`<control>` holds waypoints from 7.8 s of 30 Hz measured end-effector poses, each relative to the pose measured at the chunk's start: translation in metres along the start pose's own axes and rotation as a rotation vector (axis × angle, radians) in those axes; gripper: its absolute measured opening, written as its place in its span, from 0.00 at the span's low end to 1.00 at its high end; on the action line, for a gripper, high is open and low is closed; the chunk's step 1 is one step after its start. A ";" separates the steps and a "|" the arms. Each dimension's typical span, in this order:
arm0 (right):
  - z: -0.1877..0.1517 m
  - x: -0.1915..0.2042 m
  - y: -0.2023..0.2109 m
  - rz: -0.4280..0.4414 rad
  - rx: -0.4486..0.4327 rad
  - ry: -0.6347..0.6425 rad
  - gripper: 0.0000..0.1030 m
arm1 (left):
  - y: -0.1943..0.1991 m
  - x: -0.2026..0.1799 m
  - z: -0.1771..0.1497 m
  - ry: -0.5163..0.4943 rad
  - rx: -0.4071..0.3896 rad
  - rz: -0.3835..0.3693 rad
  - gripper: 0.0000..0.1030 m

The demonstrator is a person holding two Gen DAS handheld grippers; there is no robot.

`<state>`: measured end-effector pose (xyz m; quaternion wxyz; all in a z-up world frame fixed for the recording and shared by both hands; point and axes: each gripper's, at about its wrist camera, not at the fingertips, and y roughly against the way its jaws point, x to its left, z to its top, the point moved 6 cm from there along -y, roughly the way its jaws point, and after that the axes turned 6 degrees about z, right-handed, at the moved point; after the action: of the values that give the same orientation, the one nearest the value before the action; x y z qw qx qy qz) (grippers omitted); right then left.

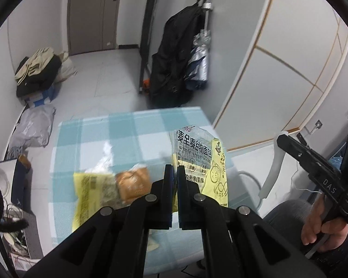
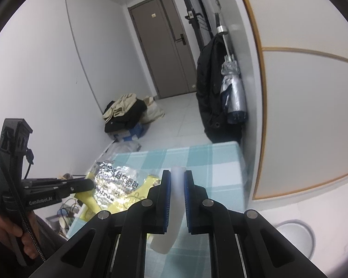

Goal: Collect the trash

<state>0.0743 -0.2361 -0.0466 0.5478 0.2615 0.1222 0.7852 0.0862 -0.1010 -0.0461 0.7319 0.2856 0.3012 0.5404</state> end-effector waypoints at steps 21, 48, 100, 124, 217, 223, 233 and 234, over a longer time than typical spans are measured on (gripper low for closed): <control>0.026 -0.130 0.100 -0.276 -0.072 -0.104 0.10 | -0.040 -0.152 0.046 -0.195 0.027 -0.158 0.00; -0.090 -0.308 0.048 -0.364 0.148 -0.463 0.10 | -0.181 -0.264 -0.026 -0.447 0.390 -0.122 0.00; -0.211 -0.357 0.037 -0.276 0.279 -0.793 0.69 | -0.262 -0.295 -0.093 -0.590 0.670 0.005 0.15; -0.175 -0.331 0.063 -0.344 0.247 -0.709 0.85 | -0.198 -0.265 -0.037 -0.436 0.399 0.029 0.80; -0.124 0.116 -0.173 0.033 0.464 0.125 0.08 | -0.037 0.176 -0.057 0.382 0.141 0.045 0.92; -0.119 0.114 -0.164 0.047 0.438 0.127 0.07 | -0.047 0.161 -0.064 0.352 0.194 -0.005 0.92; -0.105 0.111 -0.139 0.072 0.366 0.128 0.07 | -0.057 0.140 -0.074 0.282 0.274 -0.030 0.73; -0.103 0.111 -0.136 0.079 0.358 0.123 0.07 | -0.058 0.139 -0.074 0.275 0.277 -0.032 0.67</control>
<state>0.0976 -0.0736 -0.1669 0.4527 0.3108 0.2829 0.7864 0.0986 0.0248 -0.1560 0.6460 0.3020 0.4743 0.5162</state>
